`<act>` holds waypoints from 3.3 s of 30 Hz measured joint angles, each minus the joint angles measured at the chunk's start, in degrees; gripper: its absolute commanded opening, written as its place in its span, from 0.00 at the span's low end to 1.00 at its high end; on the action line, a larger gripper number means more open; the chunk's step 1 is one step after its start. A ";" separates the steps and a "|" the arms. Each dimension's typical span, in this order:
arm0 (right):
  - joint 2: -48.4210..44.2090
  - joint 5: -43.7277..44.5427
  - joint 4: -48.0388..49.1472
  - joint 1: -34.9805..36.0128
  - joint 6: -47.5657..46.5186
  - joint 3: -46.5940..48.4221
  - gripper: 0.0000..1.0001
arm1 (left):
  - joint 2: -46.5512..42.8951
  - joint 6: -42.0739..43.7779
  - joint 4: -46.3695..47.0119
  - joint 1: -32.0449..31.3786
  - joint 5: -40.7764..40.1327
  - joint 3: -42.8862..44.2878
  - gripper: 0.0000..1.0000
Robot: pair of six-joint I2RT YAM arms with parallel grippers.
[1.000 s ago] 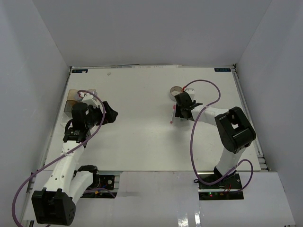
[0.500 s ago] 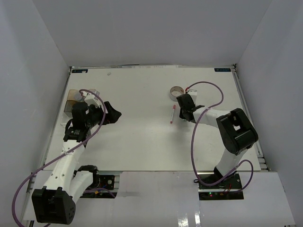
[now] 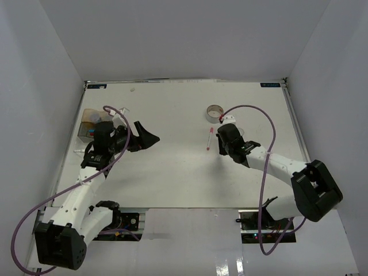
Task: Sort the stationery into containers
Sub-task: Pick up the pen from the center of the board, then place the pen in the storage box.
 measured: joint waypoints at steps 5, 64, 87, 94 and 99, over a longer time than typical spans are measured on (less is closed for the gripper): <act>-5.97 -4.57 0.92 7.04 -2.40 -0.39 0.15 | 1.79 -4.96 1.27 -8.13 -3.96 3.30 0.98; -14.21 -8.02 12.83 17.66 -0.44 -5.25 0.90 | 23.71 -20.61 7.39 -13.53 -24.41 12.26 0.10; -13.81 -8.98 14.78 15.96 -7.04 -9.40 0.90 | 28.46 -20.72 7.43 36.04 -17.16 10.91 0.25; -13.81 -9.84 14.99 15.56 -7.21 -9.49 0.90 | 33.68 -22.64 10.36 36.04 -16.46 10.34 0.35; -13.81 -10.19 14.99 15.17 -7.19 -9.51 0.90 | 34.23 -23.41 12.22 36.37 -16.55 10.32 0.36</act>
